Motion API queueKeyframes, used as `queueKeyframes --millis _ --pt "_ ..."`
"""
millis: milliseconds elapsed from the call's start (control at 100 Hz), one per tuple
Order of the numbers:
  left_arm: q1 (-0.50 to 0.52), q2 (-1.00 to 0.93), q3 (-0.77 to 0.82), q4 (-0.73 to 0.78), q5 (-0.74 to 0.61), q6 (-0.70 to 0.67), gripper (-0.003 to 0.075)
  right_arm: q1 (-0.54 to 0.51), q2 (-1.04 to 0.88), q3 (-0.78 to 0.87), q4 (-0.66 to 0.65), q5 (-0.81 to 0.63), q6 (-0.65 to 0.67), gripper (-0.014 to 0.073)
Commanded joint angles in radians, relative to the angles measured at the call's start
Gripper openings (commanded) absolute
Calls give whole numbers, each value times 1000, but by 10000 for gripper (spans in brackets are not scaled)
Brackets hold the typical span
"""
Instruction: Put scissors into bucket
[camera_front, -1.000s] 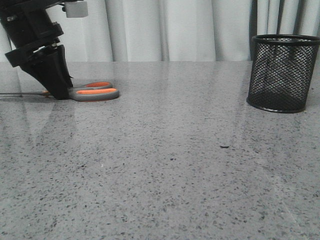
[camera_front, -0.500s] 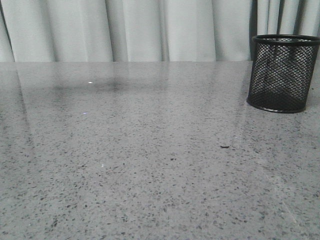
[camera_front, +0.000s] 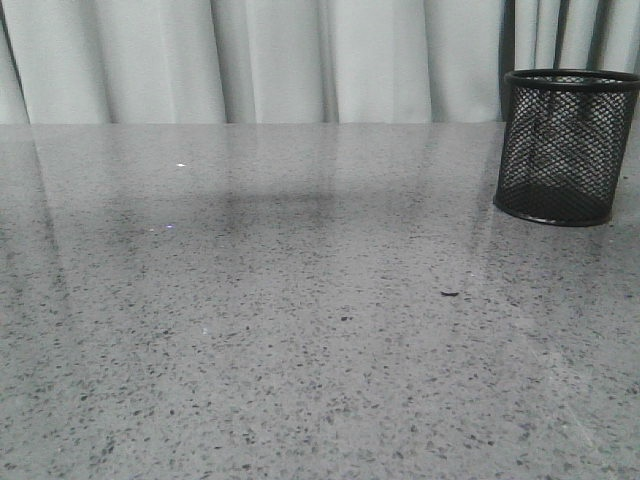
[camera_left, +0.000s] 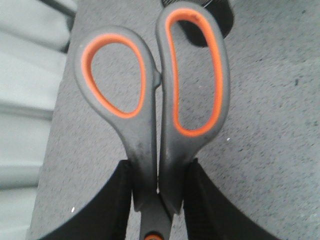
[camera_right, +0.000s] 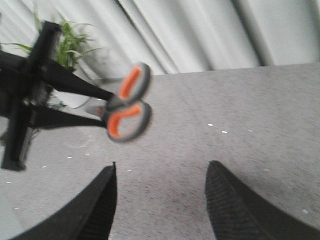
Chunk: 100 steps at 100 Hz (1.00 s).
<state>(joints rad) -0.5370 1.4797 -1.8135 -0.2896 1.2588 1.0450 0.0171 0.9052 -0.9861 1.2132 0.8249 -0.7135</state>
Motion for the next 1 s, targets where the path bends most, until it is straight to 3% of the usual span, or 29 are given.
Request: queueKeyframes --millis 0,310,700,820,990 --pt "-53 -44 -34 -31 -63 -24 -11 -2 30 -64 101 19 -35 357" --pt "-186 -46 -34 -27 -151 -46 -11 -2 129 -150 126 133 -35 357" --pt "-221 -43 -34 -27 -209 -69 -11 -2 182 -163 196 180 -82 352" --pt "-221 -43 -34 -31 -220 -69 -11 -2 191 -163 241 188 -118 237" --pt "-221 -43 -34 -33 -229 -75 -6 -2 194 -163 252 192 -131 -79"
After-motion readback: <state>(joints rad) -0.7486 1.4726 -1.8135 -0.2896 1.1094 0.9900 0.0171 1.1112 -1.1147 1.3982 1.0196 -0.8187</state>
